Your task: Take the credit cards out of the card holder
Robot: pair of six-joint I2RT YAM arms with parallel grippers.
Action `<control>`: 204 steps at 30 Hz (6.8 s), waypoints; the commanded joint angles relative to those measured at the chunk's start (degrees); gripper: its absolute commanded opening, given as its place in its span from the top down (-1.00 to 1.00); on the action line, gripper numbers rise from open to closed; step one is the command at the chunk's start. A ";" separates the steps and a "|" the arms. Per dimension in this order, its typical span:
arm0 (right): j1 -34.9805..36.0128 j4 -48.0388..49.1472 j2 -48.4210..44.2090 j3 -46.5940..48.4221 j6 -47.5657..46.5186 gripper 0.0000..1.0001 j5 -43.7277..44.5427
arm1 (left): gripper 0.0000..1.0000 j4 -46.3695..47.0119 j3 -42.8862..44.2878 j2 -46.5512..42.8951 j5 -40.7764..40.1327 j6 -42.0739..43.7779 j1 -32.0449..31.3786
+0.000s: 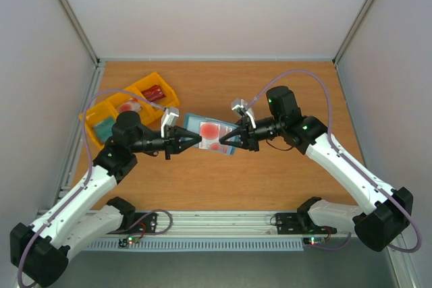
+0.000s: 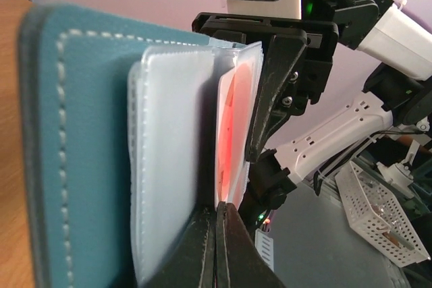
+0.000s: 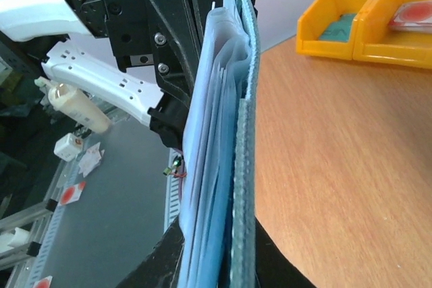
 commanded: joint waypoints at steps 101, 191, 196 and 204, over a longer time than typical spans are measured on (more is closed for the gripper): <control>-8.10 -5.76 1.94 0.26 1.44 0.92 1.02 | 0.51 -70.47 81.20 79.95 -50.87 81.12 39.44; 1.47 0.42 0.54 -1.21 4.62 0.37 9.19 | 1.00 13.94 -9.04 -0.86 2.67 2.08 1.06; 4.59 3.56 3.26 -0.57 6.63 0.42 16.42 | 1.00 13.69 -8.38 -0.32 2.09 2.87 0.01; 8.34 8.80 5.25 -0.05 8.14 0.38 16.46 | 1.00 14.05 -8.35 -0.04 1.01 2.44 -0.73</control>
